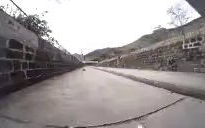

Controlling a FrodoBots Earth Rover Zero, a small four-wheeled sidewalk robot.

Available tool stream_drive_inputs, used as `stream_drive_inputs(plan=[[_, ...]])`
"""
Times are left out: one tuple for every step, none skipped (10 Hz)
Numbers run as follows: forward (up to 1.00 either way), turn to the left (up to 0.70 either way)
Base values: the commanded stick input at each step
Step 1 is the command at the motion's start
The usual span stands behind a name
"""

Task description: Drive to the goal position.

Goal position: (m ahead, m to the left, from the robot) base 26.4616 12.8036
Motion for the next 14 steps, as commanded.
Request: stream_drive_inputs(plan=[[1.00,0.00],[1.00,0.00],[1.00,0.00],[1.00,0.00],[1.00,0.00],[1.00,0.00],[1.00,0.00],[1.00,0.00],[1.00,0.00],[1.00,0.00],[1.00,0.00],[1.00,0.00],[1.00,0.00],[1.00,0.40]])
